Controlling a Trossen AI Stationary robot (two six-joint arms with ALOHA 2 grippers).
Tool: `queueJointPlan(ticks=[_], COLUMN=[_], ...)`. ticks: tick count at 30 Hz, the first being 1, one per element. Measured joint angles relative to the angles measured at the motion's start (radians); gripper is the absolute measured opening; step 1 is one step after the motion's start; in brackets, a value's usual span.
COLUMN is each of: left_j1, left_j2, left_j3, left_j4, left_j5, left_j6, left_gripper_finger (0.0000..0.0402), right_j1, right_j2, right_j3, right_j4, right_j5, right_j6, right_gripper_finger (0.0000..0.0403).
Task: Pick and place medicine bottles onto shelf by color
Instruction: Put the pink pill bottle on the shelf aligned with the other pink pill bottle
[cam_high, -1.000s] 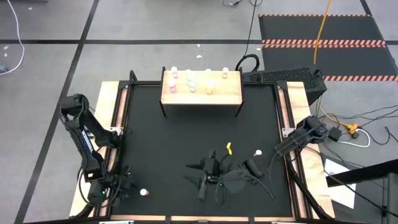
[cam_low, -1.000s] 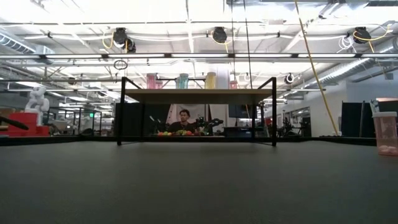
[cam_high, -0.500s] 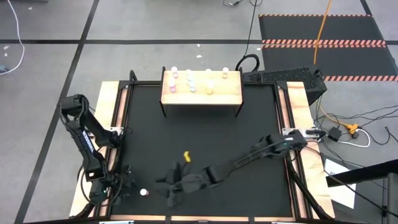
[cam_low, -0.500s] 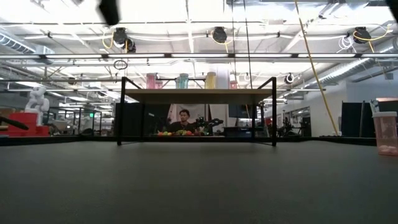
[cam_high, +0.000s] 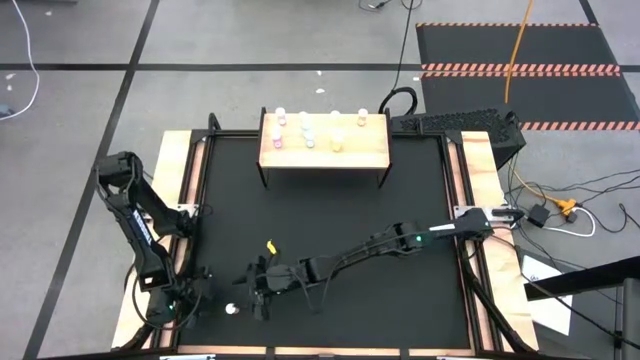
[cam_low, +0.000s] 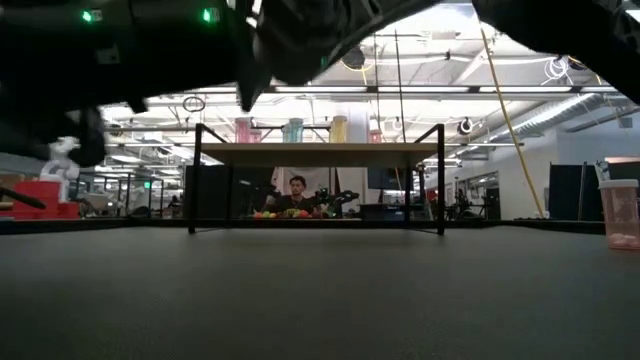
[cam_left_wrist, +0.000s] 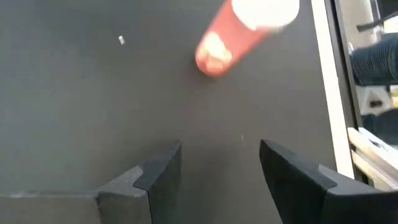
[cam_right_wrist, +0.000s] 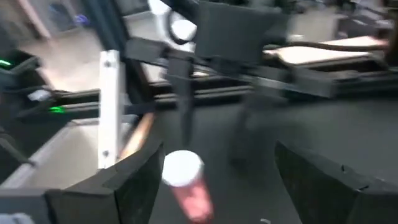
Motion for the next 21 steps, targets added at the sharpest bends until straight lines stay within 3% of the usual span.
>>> queueJointPlan(ticks=[4,7,21], left_j1=[0.014,0.016,0.064], left_j2=[0.000,0.000,0.000], left_j3=[0.000,0.000,0.000], left_j4=[0.014,0.032,0.070], left_j5=[-0.064,-0.108,-0.129], left_j6=[0.101,0.187,0.181], left_gripper_finger=[0.0214,0.0214,0.0214], right_j1=[0.002,0.009,-0.004], right_j2=[0.049,0.073,0.074], right_j3=[0.002,0.002,0.001], right_j4=[0.120,0.112,0.063], right_j5=[-0.093,-0.119,-0.161], right_j6=[0.002,-0.009,-0.089], right_gripper_finger=[0.0293,0.0292,0.0279])
